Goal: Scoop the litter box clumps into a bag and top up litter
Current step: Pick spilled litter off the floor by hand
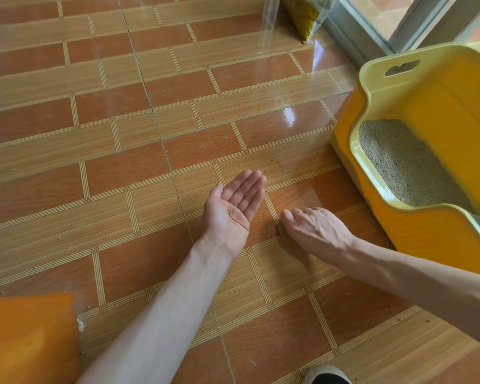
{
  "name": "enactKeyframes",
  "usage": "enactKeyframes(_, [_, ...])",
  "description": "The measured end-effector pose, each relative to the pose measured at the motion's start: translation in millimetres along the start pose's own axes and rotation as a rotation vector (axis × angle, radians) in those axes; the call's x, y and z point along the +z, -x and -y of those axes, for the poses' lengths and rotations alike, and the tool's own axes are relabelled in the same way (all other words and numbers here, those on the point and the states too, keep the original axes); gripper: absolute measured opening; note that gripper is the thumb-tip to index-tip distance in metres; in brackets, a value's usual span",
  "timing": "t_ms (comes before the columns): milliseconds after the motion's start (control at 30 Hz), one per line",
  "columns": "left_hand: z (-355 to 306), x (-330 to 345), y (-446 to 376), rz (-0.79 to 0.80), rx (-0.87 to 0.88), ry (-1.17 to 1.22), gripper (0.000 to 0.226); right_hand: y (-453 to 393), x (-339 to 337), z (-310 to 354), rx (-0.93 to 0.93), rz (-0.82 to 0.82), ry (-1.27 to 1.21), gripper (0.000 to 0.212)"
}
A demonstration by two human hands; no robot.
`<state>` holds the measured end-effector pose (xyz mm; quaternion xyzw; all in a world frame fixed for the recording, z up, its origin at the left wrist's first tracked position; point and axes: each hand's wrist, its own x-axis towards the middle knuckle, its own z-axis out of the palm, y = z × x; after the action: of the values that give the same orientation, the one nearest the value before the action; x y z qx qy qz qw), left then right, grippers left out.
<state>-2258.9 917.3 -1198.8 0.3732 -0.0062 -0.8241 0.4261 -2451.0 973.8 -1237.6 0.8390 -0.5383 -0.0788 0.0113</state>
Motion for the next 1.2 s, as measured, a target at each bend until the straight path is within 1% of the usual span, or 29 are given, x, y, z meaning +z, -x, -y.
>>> enactKeyframes(133, [-1,-1,3,0.0,0.005,-0.006,0.057,1,-1,-4,0.03,0.088,-0.052,0.018])
enactKeyframes(200, [-1,-1,4,-0.011,0.004,-0.005,0.057,1,-4,-4,0.044,0.093,-0.097,0.021])
enactKeyframes(267, [-1,-1,4,-0.02,0.003,-0.003,0.057,0,-10,-4,0.125,0.08,-0.197,0.022])
enactKeyframes(300, [-2,-1,5,-0.025,0.004,-0.002,0.057,-1,-13,-3,0.181,0.057,-0.268,0.022])
enactKeyframes(400, [-4,0,4,-0.031,0.007,0.017,0.056,-7,-21,-3,0.303,-0.105,-0.456,0.028])
enactKeyframes(600, [-14,10,-2,-0.038,0.027,0.056,0.056,-38,-39,-6,0.413,-0.352,-0.777,0.036])
enactKeyframes(800, [-40,33,0,-0.077,0.059,0.074,0.054,-73,-75,-4,0.514,-0.408,-0.975,0.038])
enactKeyframes(867, [-54,49,10,-0.1,0.069,0.09,0.052,-80,-98,-5,0.538,-0.418,-1.03,0.038])
enactKeyframes(967, [-79,84,34,-0.135,0.087,0.106,0.052,-83,-150,-8,0.577,-0.433,-1.125,0.041])
enactKeyframes(1067, [-103,131,72,-0.161,0.096,0.113,0.053,-82,-218,-12,0.598,-0.426,-1.173,0.04])
enactKeyframes(1200, [-139,207,137,-0.173,0.099,0.132,0.051,-74,-327,-19,0.629,-0.408,-1.267,0.042])
